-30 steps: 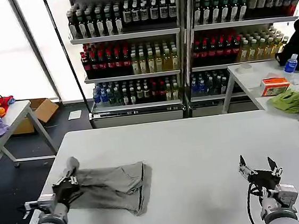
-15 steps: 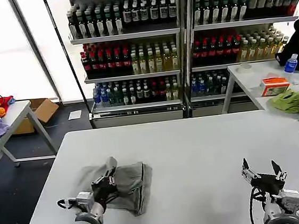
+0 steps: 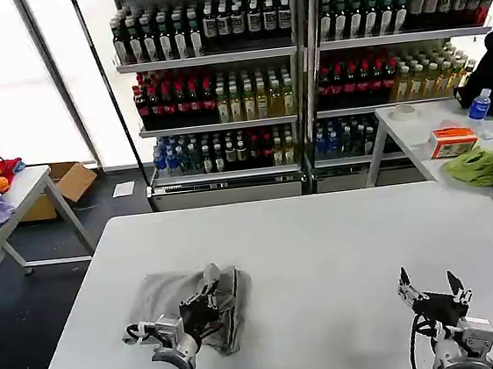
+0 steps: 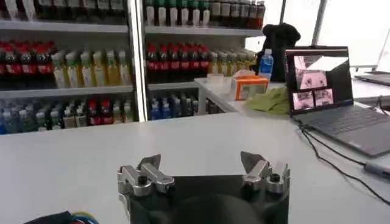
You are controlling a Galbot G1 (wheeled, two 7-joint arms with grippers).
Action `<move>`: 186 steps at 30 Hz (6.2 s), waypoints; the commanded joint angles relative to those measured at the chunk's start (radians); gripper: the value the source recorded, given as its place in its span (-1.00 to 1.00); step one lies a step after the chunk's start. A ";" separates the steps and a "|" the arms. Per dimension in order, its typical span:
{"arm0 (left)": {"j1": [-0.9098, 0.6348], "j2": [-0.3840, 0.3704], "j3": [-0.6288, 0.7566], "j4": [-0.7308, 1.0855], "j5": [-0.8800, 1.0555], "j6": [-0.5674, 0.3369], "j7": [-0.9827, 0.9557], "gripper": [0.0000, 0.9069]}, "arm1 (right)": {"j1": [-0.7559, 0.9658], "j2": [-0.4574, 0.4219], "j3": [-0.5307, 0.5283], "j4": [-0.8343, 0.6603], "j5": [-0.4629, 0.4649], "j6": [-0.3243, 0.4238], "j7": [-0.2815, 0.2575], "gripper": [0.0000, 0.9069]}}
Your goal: Fold and organize the clothes.
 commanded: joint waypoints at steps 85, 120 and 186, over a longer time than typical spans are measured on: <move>0.148 0.210 -0.752 0.119 -0.300 -0.100 0.063 -1.00 | 0.063 -0.058 -0.055 -0.005 0.018 -0.014 0.006 1.00; -0.143 -0.127 0.191 -0.085 -0.313 -0.008 -0.120 -1.00 | -0.006 0.022 -0.031 -0.007 -0.057 -0.006 -0.002 1.00; -0.066 0.011 -0.151 -0.060 -0.278 0.060 -0.157 1.00 | 0.481 -0.014 -0.516 -0.378 0.465 -0.135 0.068 -1.00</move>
